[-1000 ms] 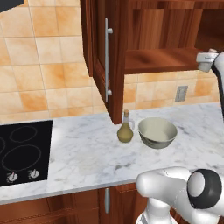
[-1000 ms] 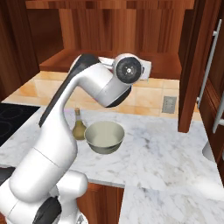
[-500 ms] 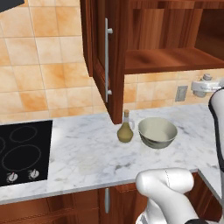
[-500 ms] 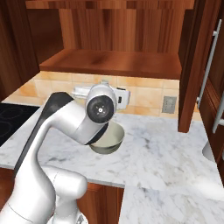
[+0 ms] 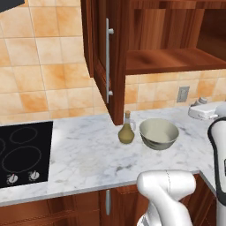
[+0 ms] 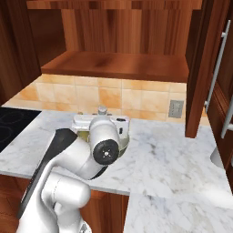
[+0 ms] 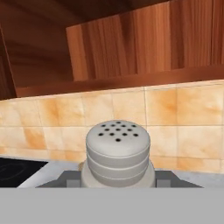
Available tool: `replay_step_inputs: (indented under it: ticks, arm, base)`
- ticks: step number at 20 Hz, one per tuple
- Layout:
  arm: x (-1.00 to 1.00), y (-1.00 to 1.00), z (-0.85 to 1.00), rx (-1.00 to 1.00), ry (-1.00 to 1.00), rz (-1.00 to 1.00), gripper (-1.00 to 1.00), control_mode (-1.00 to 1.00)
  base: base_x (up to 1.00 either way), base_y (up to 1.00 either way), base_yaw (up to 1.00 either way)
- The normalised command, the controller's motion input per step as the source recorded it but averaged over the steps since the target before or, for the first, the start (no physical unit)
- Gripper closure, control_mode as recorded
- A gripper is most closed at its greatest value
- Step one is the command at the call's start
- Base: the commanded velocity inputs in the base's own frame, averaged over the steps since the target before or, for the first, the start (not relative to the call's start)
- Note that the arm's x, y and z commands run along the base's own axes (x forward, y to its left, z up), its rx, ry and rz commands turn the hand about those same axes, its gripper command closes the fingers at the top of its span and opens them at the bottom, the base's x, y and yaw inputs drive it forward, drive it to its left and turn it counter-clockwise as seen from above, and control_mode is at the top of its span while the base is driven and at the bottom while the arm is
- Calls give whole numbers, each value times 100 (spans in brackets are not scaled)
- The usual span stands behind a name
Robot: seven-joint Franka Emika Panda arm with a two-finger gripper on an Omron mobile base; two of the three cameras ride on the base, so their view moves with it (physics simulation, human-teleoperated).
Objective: Retrieve the bottle and the shaker from the cabinet and place them next to the mixing bowl on the counter. Then add garlic from the fridge to the mixing bowl.
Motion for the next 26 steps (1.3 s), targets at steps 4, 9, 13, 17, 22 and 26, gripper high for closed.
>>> replay_step_inputs:
  ticks: [4,9,13,17,22,26]
  arm:
    - [0,-2,-57,-5,-5,14,100,-100]
    - [-1,-33,-40,-7,-1,6,100,-100]
    - [-1,-35,-45,-7,0,2,100,-100]
    - [0,-31,-46,-9,0,1,100,-100]
    - [0,-21,-48,-2,0,5,100,-100]
    - [0,-1,-39,0,1,8,100,-100]
  base:
    - [0,0,0]
    - [0,0,0]
    - [0,0,0]
    - [0,0,0]
    - [0,0,0]
    - [0,0,0]
